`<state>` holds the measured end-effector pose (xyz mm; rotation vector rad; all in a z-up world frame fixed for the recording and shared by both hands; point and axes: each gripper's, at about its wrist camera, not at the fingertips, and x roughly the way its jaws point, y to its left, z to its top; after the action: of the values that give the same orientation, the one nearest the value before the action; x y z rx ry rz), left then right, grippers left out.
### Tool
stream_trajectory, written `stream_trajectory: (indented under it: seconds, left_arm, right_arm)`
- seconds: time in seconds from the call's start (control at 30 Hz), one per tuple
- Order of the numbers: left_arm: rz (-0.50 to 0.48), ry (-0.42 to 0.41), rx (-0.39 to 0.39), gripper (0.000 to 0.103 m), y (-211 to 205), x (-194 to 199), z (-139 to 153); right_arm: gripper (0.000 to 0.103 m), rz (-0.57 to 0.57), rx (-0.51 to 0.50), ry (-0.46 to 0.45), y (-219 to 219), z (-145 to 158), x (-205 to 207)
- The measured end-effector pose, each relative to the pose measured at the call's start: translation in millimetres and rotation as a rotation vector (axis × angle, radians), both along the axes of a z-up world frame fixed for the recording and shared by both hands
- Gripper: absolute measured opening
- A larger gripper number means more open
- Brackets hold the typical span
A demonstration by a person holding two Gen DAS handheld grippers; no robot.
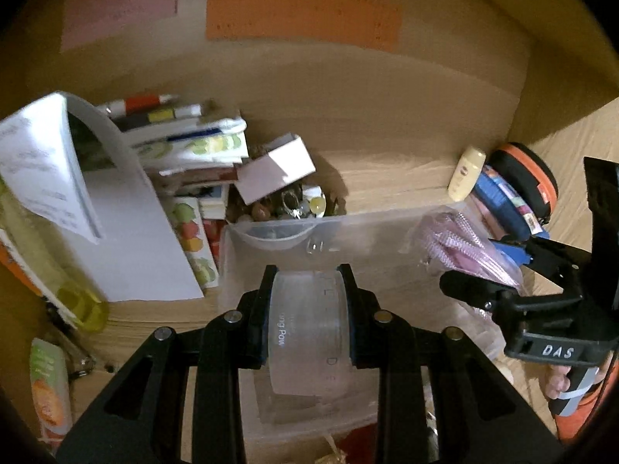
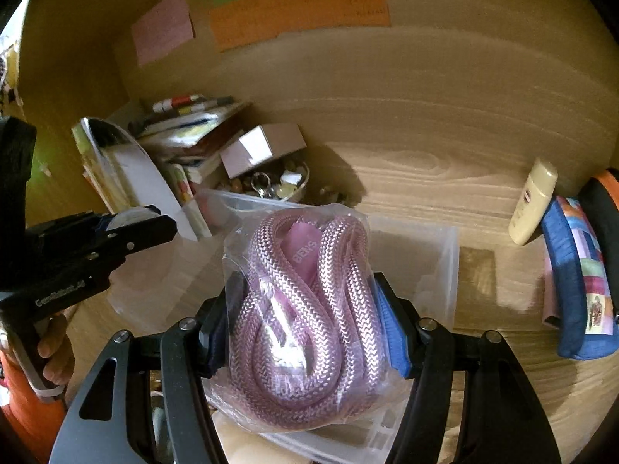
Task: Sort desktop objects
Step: 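Carry the bagged pink rope with the right tool while the left tool carries the white jar, then open the right tool to drop the pink rope while the left tool releases the white jar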
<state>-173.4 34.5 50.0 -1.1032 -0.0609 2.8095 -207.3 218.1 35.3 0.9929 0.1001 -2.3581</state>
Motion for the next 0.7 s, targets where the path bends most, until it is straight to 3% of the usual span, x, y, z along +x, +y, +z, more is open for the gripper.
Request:
stream_trajectory:
  seconds: [0.2, 0.7]
  left_arm:
    - [-0.003, -0.050, 0.001, 0.029, 3.3, -15.2, -17.4]
    - [-0.021, -0.071, -0.083, 0.029, 20.7, -22.6, -34.0]
  right_arm:
    - [0.060, -0.001, 0.034, -0.024, -5.5, -14.5, -4.8]
    - [0.061, -0.018, 0.177, 0.037, -20.8, -28.1, -3.7]
